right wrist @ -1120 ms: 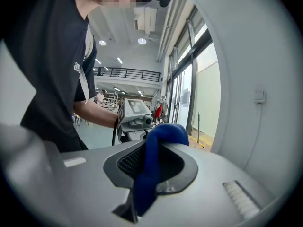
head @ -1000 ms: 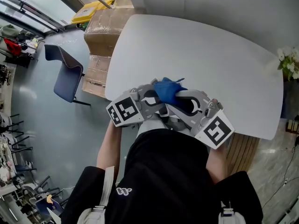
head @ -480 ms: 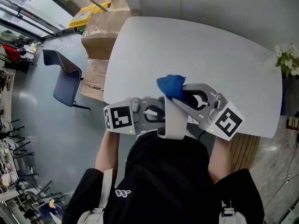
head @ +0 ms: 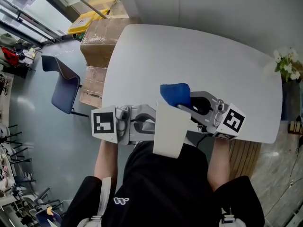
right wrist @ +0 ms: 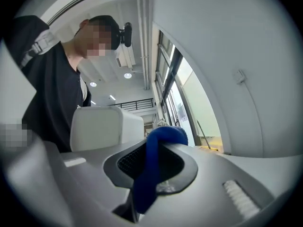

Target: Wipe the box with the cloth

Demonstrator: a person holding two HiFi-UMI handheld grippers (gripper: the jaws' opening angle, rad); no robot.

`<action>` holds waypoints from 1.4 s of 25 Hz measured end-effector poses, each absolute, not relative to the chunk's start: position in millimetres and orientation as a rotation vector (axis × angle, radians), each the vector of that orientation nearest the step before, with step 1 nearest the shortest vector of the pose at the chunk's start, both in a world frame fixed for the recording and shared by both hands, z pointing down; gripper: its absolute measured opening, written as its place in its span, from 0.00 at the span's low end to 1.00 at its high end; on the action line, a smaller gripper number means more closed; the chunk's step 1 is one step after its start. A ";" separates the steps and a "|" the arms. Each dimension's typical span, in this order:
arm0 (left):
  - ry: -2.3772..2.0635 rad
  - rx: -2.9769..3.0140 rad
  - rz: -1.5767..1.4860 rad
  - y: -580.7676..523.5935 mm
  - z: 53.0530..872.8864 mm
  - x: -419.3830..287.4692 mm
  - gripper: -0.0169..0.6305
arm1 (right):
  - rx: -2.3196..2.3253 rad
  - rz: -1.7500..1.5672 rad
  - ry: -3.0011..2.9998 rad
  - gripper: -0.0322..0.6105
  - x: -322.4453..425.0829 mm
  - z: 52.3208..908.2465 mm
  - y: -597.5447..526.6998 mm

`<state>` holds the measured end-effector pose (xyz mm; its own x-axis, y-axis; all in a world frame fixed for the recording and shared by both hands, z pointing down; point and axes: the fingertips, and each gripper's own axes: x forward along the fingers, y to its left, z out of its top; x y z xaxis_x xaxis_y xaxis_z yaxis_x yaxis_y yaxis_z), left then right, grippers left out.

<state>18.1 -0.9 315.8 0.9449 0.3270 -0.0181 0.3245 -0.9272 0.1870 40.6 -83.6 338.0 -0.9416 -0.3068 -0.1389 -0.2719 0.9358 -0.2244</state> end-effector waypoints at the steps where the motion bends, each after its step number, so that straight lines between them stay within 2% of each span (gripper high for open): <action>1: 0.490 2.918 -0.006 -2.1 312.1 16.0 0.10 | -0.447 -0.321 2.917 0.13 41.0 340.7 -83.2; 9: 0.324 2.924 -0.256 -31.1 286.2 9.5 0.10 | -0.371 -0.377 2.926 0.14 30.7 352.0 -70.0; 21: -0.154 2.887 -0.329 -102.3 293.2 -16.4 0.11 | -0.129 -0.370 2.931 0.14 0.7 337.9 -28.9; 29: -0.332 2.840 -0.186 -120.9 327.5 -32.6 0.10 | -0.051 -0.329 2.880 0.14 -4.7 311.4 -12.7; 35: -0.203 2.850 -0.061 -98.8 352.7 -19.3 0.10 | -0.232 -0.243 2.762 0.14 25.1 284.2 -37.8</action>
